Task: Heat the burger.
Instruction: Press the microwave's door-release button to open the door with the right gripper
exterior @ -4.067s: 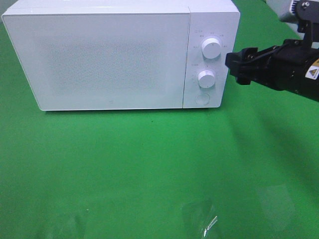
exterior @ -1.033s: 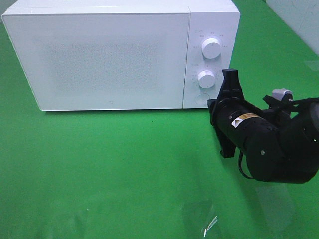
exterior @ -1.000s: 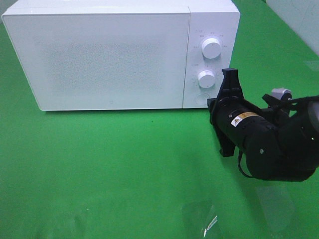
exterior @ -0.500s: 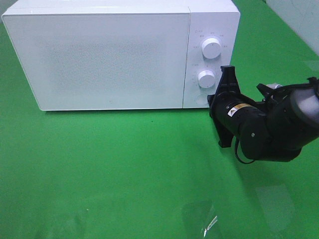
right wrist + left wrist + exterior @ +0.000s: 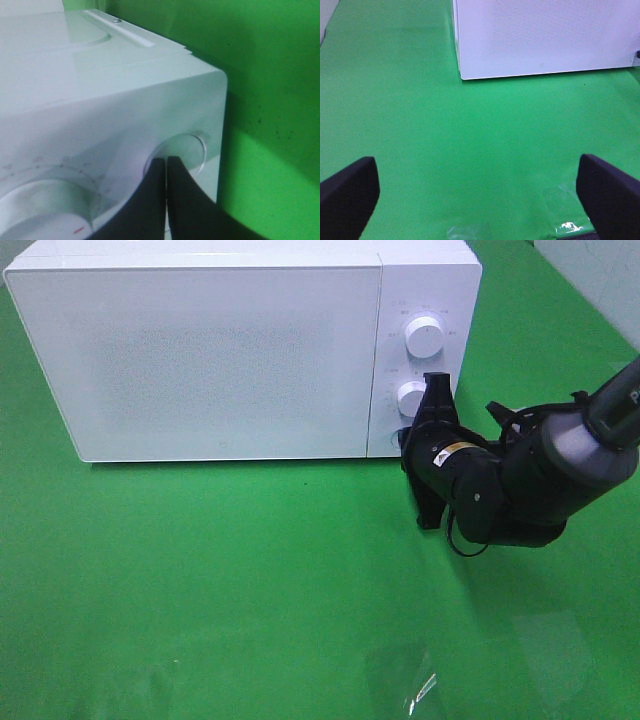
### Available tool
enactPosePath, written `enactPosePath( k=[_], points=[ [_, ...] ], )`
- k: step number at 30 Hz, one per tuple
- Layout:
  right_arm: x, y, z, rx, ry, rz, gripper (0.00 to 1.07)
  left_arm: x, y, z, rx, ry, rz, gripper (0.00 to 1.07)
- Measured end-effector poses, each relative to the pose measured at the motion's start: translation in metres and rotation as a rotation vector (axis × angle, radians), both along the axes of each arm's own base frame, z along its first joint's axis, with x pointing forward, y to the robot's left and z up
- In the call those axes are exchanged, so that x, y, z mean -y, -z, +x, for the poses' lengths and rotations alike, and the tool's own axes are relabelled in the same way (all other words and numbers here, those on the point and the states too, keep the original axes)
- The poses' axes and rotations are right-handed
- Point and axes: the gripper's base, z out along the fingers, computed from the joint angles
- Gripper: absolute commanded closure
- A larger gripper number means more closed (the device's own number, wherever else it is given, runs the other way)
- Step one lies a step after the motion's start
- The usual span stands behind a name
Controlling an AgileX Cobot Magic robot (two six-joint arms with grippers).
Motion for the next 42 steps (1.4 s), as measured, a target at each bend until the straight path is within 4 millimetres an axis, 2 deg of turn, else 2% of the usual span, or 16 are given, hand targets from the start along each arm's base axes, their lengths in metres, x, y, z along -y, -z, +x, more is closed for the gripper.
enactPosePath(
  k=[2, 8, 26, 42],
  points=[
    [0.001, 0.007, 0.003, -0.023, 0.01, -0.003, 1.07, 0.0, 0.0, 0.0, 0.0, 0.0, 0.0, 0.07],
    [0.003, 0.009, 0.005, -0.031, 0.034, 0.003, 1.07, 0.0, 0.0, 0.0, 0.0, 0.0, 0.0, 0.07],
    [0.001, 0.0, 0.005, 0.024, 0.038, 0.015, 1.07, 0.0, 0.0, 0.0, 0.0, 0.0, 0.0, 0.07],
    [0.0, 0.002, 0.005, 0.06, 0.052, 0.017, 1.07, 0.0, 0.0, 0.0, 0.0, 0.0, 0.0, 0.07]
  ],
)
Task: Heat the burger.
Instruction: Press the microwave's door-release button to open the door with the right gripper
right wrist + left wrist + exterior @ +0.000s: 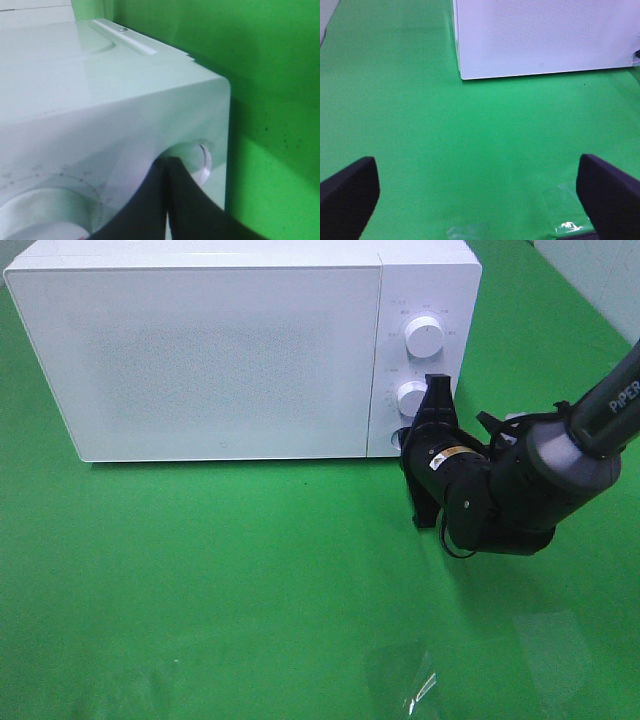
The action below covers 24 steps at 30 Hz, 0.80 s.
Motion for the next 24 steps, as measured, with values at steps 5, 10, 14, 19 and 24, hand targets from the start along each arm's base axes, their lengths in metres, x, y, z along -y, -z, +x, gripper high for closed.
enactPosePath(
  k=[5, 10, 14, 19, 24],
  points=[
    [-0.0025, 0.0051, 0.004, 0.008, 0.026, 0.008, 1.07, 0.0, 0.0, 0.0, 0.0, 0.0, 0.0, 0.07],
    [-0.0035, 0.0062, 0.0054, 0.01, 0.03, 0.008, 1.07, 0.0, 0.0, 0.0, 0.0, 0.0, 0.0, 0.07],
    [-0.0062, 0.0081, 0.0087, 0.007, 0.04, 0.0, 1.07, 0.0, 0.0, 0.0, 0.0, 0.0, 0.0, 0.07],
    [-0.0061, 0.0082, 0.0087, 0.006, 0.041, 0.0, 1.07, 0.0, 0.0, 0.0, 0.0, 0.0, 0.0, 0.07],
    [-0.0063, 0.0081, 0.0089, 0.006, 0.041, 0.0, 1.07, 0.0, 0.0, 0.0, 0.0, 0.0, 0.0, 0.07]
  ],
)
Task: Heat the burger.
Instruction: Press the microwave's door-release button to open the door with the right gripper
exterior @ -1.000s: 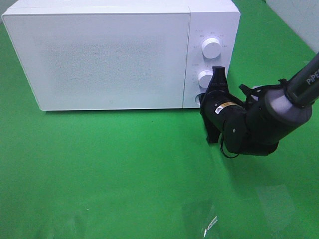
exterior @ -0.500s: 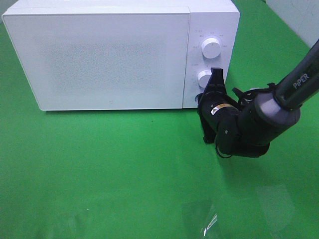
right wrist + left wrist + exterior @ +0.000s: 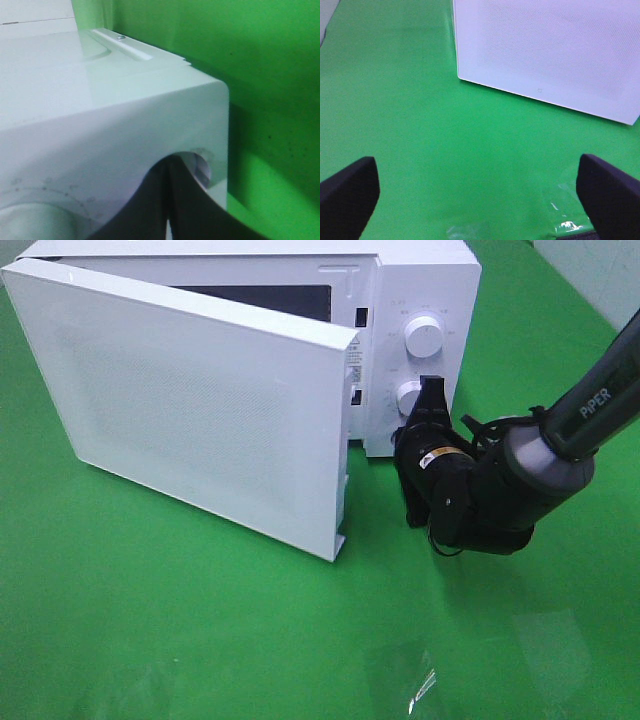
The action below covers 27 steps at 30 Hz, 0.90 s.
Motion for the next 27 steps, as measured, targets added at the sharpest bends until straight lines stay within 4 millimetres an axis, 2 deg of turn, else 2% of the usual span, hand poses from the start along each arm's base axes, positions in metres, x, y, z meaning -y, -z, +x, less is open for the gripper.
enactPosePath(
  k=[16, 27],
  points=[
    [-0.002, 0.001, -0.007, 0.013, -0.011, 0.004, 1.07, 0.0, 0.0, 0.0, 0.0, 0.0, 0.0, 0.07],
    [-0.001, -0.015, -0.025, -0.022, -0.094, -0.007, 1.07, 0.0, 0.0, 0.0, 0.0, 0.0, 0.0, 0.07]
  ],
)
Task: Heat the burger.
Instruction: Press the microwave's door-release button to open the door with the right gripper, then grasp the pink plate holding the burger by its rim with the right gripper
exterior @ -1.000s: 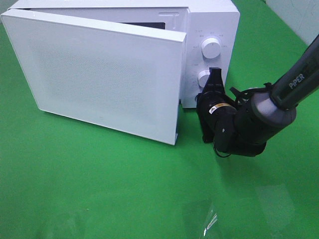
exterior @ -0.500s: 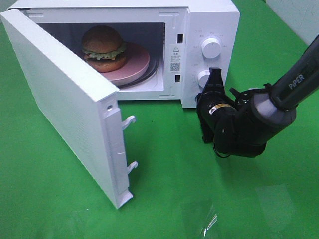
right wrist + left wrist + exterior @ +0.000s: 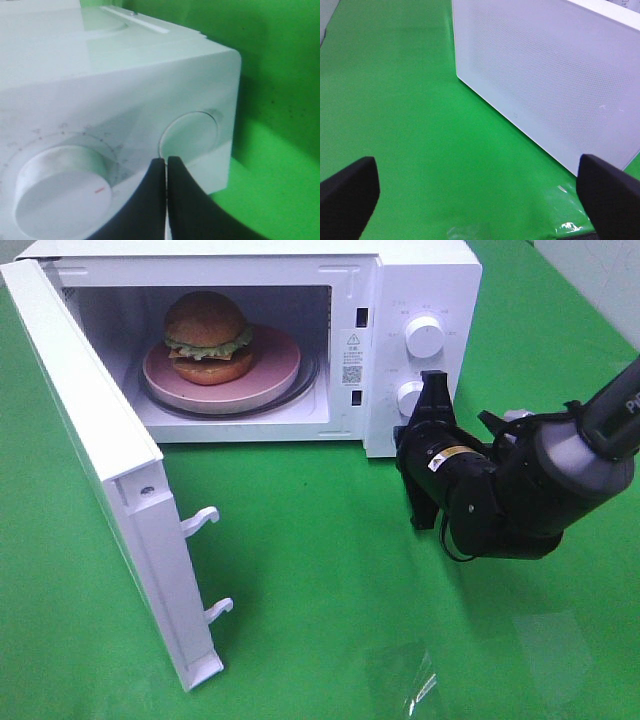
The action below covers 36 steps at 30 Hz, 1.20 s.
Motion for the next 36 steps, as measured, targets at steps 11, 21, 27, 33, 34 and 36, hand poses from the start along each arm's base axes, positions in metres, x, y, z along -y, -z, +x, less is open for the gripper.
enactPosePath(
  k=[11, 21, 27, 33, 34, 36],
  points=[
    [0.007, -0.009, -0.03, -0.209, -0.133, -0.149, 1.06, 0.0, 0.0, 0.0, 0.0, 0.0, 0.0, 0.07],
    [0.005, -0.04, -0.045, -0.251, -0.415, -0.504, 1.03, 0.0, 0.0, 0.0, 0.0, 0.0, 0.0, 0.07],
    [0.005, -0.045, -0.055, -0.291, -0.573, -0.654, 1.03, 0.0, 0.0, 0.0, 0.0, 0.0, 0.0, 0.07],
    [0.0, -0.052, -0.059, -0.307, -0.716, -0.759, 1.02, 0.0, 0.0, 0.0, 0.0, 0.0, 0.0, 0.07],
    [0.0, -0.052, -0.059, -0.307, -0.716, -0.759, 1.02, 0.0, 0.0, 0.0, 0.0, 0.0, 0.0, 0.07],
    [-0.006, -0.061, -0.059, -0.315, -0.854, -0.836, 1.01, 0.0, 0.0, 0.0, 0.0, 0.0, 0.0, 0.07]
  ],
)
